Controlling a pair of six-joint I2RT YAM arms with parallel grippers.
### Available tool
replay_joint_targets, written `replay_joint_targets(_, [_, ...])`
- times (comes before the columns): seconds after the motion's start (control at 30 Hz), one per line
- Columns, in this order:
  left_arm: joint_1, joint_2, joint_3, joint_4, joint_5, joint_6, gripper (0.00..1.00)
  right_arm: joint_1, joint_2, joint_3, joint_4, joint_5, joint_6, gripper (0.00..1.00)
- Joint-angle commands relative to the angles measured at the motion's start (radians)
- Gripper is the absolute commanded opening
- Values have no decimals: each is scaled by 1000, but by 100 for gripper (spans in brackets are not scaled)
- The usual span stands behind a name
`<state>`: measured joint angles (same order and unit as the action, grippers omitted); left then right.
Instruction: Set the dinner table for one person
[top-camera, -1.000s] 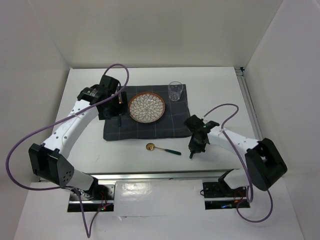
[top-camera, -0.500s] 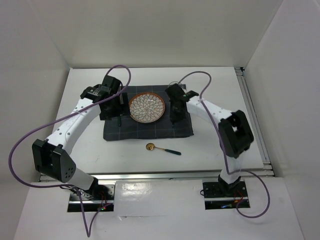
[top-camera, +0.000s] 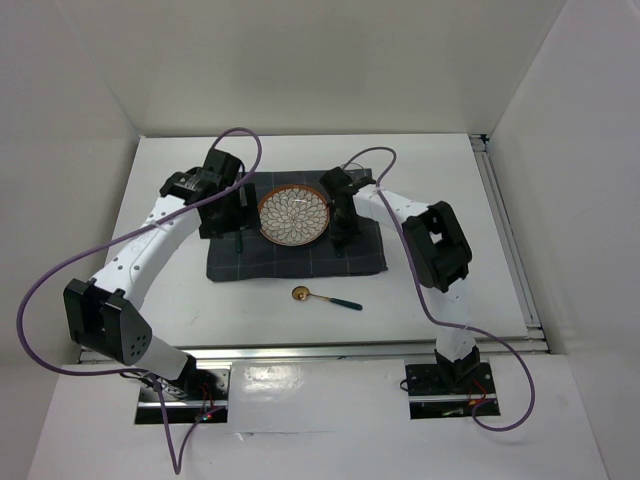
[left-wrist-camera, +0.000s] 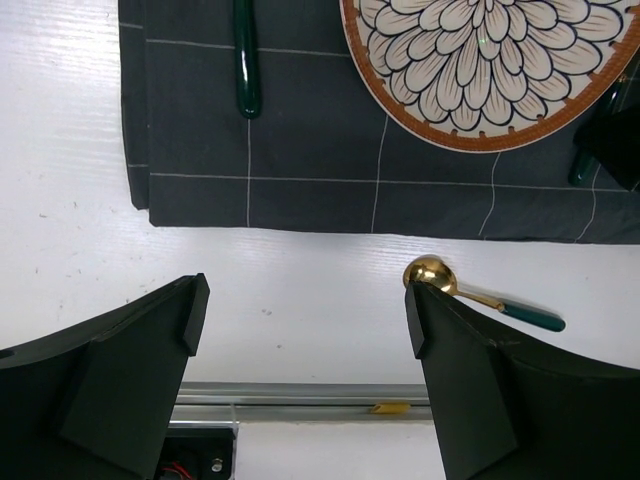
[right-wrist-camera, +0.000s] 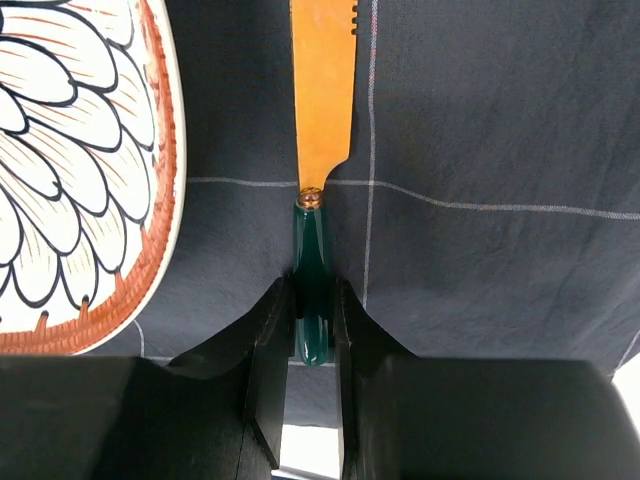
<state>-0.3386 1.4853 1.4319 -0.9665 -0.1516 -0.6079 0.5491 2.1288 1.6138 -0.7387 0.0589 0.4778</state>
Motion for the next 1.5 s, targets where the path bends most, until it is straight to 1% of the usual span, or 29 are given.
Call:
replay_joint_targets(0.0, [-4, -5, 48, 3, -2, 2, 99, -6, -41, 21, -47, 1, -13, 19])
replay_joint_targets(0.07, [-4, -5, 48, 3, -2, 2, 99, -6, -61, -6, -47, -8, -4, 20])
replay_joint_targets(0.1, [-4, -5, 48, 3, -2, 2, 99, -6, -85, -6, -47, -8, -4, 26])
replay_joint_targets(0.13, [-4, 4, 48, 3, -2, 2, 99, -6, -98, -17, -47, -8, -4, 35])
replay_joint_targets(0.17, [-4, 4, 48, 3, -2, 2, 99, -6, -112, -28, -56, -8, -4, 40])
replay_joint_targets(0.2, [-4, 4, 48, 3, -2, 2, 99, -6, -147, -28, -56, 16, 5, 40])
replay_joint_targets(0.27, [-4, 4, 48, 3, -2, 2, 99, -6, -200, -84, -71, 45, 16, 40])
replay_joint_targets(0.3, [-4, 4, 48, 3, -2, 11, 99, -6, -267, -110, -71, 64, 16, 43])
replay_joint_targets(0.33, [-4, 4, 48, 3, -2, 11, 99, -6, -305, -180, -58, 64, 16, 52])
replay_joint_targets(0.37, [-4, 4, 48, 3, -2, 11, 99, 20, -379, -224, -39, 64, -2, 58])
replay_joint_targets(0.43, [-4, 4, 48, 12, 10, 22, 99, 49, -450, -309, 11, 64, -27, 64])
replay_joint_targets(0.47, [-4, 4, 48, 12, 11, 22, 99, 61, -480, -390, 28, 53, -59, 68])
replay_joint_targets(0.5, [-4, 4, 48, 12, 20, 22, 99, 81, -534, -429, 69, -6, -86, 69])
replay_joint_targets(0.57, [-4, 15, 59, 12, 20, 22, 99, 104, -573, -520, 99, -57, -129, 70])
replay_joint_targets(0.6, [-4, 15, 59, 3, 20, 22, 99, 142, -586, -538, 108, -76, -161, 73])
replay_joint_targets(0.7, [-4, 15, 68, 3, 29, 22, 99, 224, -586, -563, 108, -47, -194, 76])
replay_joint_targets(0.73, [-4, 24, 68, 3, 29, 22, 99, 262, -567, -572, 120, -25, -203, 76])
replay_joint_targets(0.77, [-4, 24, 68, 3, 40, 31, 99, 274, -557, -572, 121, -25, -212, 76])
replay_joint_targets(0.9, [-4, 33, 68, 3, 50, 31, 99, 285, -518, -572, 166, -14, -269, 76])
replay_joint_targets(0.97, [-4, 24, 68, 3, 50, 31, 99, 285, -486, -572, 189, 16, -280, 76])
replay_joint_targets(1.07, [-4, 15, 58, 3, 64, 31, 99, 285, -455, -563, 214, -13, -315, 72])
replay_joint_targets(1.1, [-4, 15, 58, 3, 79, 31, 99, 285, -442, -575, 234, -25, -315, 70])
replay_joint_targets(1.17, [-4, 15, 58, 12, 90, 22, 99, 285, -441, -592, 252, -47, -340, 64])
replay_joint_targets(1.33, [-4, 15, 48, 12, 90, 13, 99, 295, -441, -643, 271, -79, -340, 47])
replay_joint_targets(1.43, [-4, 15, 48, 12, 90, 13, 99, 295, -452, -652, 271, -100, -331, 42])
replay_joint_targets(1.47, [-4, 15, 48, 12, 80, 13, 99, 295, -452, -652, 271, -100, -331, 42])
